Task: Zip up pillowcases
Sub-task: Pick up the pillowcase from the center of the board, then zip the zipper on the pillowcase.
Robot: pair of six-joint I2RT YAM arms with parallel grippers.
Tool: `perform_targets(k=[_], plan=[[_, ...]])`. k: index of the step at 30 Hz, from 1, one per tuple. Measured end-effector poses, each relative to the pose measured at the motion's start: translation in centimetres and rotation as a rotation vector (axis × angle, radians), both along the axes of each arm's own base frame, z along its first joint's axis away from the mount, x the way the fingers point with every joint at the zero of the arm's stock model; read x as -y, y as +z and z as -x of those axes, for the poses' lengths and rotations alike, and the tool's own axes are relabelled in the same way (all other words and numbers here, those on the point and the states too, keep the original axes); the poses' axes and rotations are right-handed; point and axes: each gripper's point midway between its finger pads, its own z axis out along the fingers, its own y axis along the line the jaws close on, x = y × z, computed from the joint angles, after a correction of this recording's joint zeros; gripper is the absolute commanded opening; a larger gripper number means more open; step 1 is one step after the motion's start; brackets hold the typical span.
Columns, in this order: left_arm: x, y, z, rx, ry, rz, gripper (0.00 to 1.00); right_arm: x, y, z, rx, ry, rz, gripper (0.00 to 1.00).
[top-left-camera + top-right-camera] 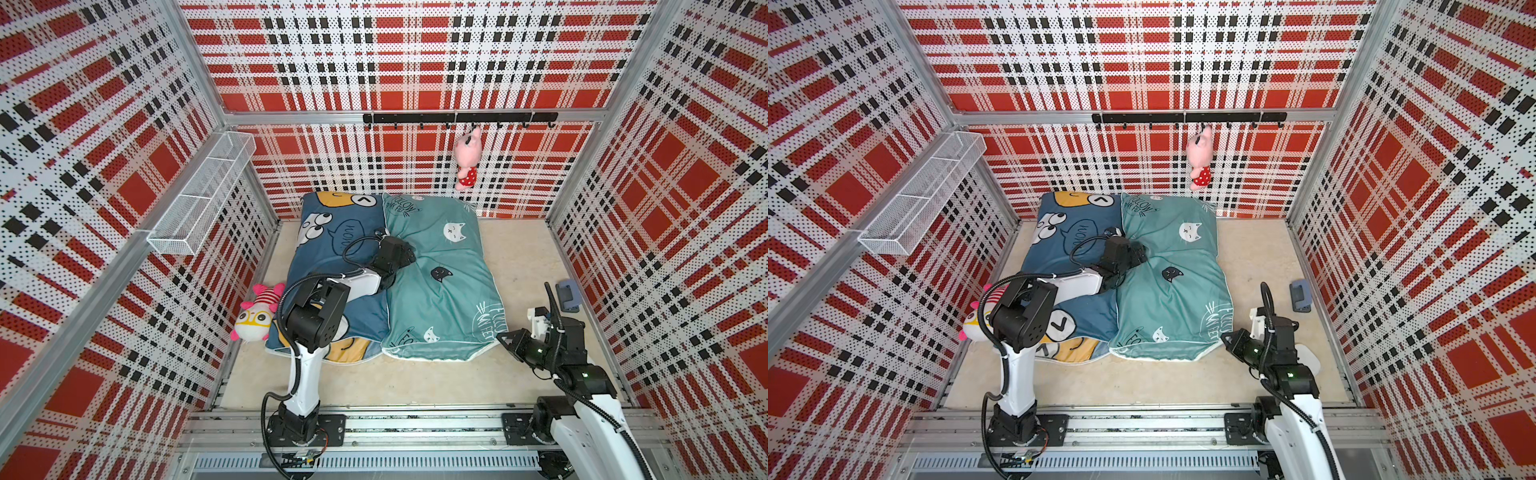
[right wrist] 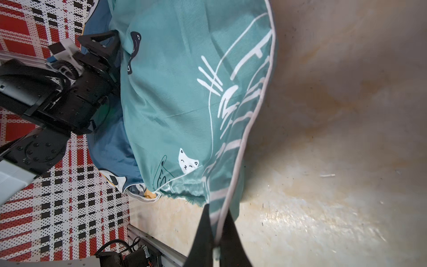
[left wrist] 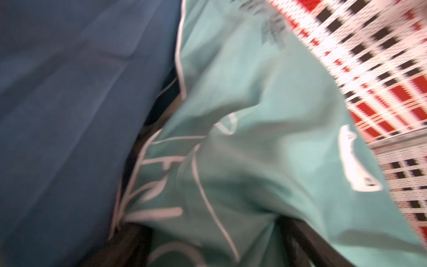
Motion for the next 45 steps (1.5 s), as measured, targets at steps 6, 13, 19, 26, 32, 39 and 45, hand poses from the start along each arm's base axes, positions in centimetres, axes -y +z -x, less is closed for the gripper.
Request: perform_targets(k=[6, 13, 19, 26, 32, 39, 45], plan=[[2.3, 8.3, 2.9, 0.093, -0.061, -0.01, 0.97, -0.4, 0.6, 0.0, -0.009, 0.029, -0.008, 0.0], [9.2, 18.0, 12.7, 0.175, -0.315, 0.073, 0.89, -0.7, 1.4, 0.1, -0.011, 0.059, -0.018, 0.0], [13.4, 13.3, 24.9, -0.02, -0.58, 0.317, 0.85, -1.1, 1.5, 0.3, -0.012, 0.074, -0.036, 0.0], [16.3, 5.6, 32.1, -0.284, -0.666, 0.49, 0.79, -1.6, 2.5, -0.1, 0.019, 0.08, -0.091, 0.0], [17.8, 7.1, 33.3, -0.294, -0.707, 0.705, 0.75, -2.0, 3.3, -0.3, 0.041, 0.08, -0.129, 0.0], [19.1, 7.0, 33.4, -0.332, -0.724, 0.864, 0.7, -2.4, 3.5, -0.2, 0.049, 0.078, -0.175, 0.0], [19.6, 6.8, 33.6, -0.355, -0.734, 0.928, 0.67, -2.6, 4.0, -0.4, 0.06, 0.084, -0.205, 0.0]])
